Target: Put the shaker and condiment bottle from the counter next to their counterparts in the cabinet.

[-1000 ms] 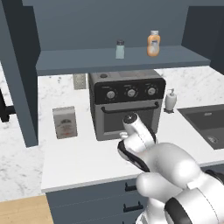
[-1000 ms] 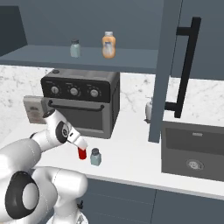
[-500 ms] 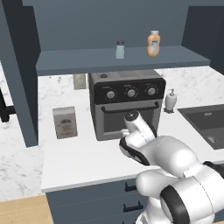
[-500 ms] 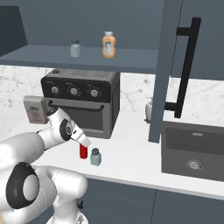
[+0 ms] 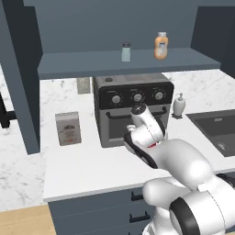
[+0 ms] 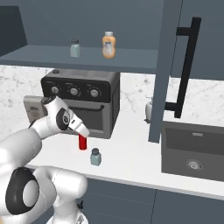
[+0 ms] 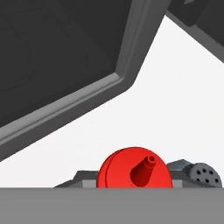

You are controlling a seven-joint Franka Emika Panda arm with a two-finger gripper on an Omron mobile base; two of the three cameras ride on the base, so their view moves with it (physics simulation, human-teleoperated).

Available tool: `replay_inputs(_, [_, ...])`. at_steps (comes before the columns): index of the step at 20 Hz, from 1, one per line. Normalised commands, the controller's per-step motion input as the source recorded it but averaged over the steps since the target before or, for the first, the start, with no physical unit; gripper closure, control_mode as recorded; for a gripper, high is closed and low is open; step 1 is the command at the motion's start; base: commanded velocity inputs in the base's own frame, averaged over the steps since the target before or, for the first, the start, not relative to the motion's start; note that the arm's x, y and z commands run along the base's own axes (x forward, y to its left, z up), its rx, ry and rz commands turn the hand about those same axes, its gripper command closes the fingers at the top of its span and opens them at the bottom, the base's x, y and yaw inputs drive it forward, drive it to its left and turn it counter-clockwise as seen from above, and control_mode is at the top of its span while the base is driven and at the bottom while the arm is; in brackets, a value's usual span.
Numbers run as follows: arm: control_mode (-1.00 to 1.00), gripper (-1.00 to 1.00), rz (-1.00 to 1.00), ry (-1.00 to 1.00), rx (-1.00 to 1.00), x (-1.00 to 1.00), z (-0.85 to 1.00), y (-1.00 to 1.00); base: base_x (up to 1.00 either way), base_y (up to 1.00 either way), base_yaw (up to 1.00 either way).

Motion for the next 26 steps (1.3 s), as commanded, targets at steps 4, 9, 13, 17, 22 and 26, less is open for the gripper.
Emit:
replay_inputs(4, [-1.00, 1.00, 0.00, -0.03, 0.02, 0.00, 0.56, 0.00, 0.00, 0.00, 0.00])
replay_inputs(9, [-1.00, 1.00, 0.00, -0.03, 0.02, 0.00, 0.52, 0.00, 0.00, 0.00, 0.00])
replay_inputs(13, [-1.00, 1.00, 0.00, -0.13, 0.00, -0.01, 0.62, 0.00, 0.00, 0.00, 0.00])
replay_inputs(17, [-1.00, 1.00, 0.00, -0.17, 0.00, -0.06, 0.74, 0.00, 0.00, 0.00, 0.00])
replay_inputs(22, [-1.00, 1.00, 0.00, -0.08, 0.00, -0.19, 0.86, 0.00, 0.00, 0.00, 0.00])
replay_inputs(26, [-1.00, 1.00, 0.00, -0.06, 0.00, -0.19, 0.93, 0.00, 0.00, 0.00, 0.00])
